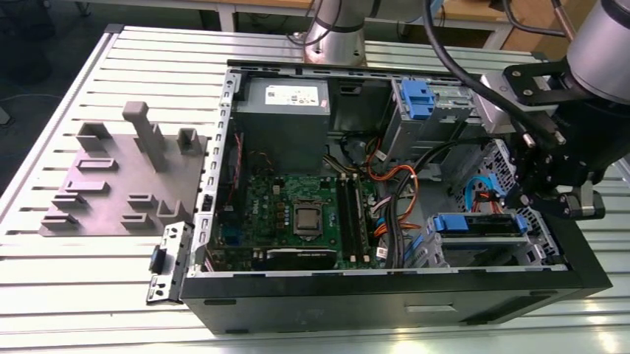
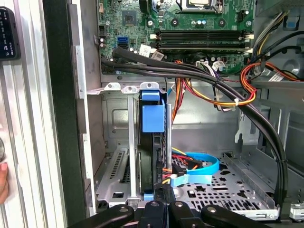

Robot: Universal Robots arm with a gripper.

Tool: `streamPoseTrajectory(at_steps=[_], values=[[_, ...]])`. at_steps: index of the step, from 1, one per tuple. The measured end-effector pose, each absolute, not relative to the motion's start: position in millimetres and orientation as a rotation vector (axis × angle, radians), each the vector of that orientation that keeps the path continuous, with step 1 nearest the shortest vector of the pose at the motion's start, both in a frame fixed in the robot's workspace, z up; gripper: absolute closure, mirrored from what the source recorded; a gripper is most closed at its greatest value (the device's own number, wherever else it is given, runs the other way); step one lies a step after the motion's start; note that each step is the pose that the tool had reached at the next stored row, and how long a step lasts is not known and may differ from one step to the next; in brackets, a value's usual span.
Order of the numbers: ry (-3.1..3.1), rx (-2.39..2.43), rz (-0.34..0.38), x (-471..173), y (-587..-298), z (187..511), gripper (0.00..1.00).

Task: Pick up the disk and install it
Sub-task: 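Insert the second disk wire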

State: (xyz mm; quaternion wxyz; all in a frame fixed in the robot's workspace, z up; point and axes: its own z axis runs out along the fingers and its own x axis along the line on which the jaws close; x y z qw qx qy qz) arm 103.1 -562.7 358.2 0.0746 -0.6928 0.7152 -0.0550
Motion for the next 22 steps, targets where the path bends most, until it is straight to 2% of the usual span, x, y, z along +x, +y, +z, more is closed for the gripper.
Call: streamPoseTrajectory(at_steps=[13, 22], values=[[2.15, -2.082, -0.159, 96, -562, 372, 0.89], [2.176, -2.106, -0.11, 97, -558, 372, 0.89]])
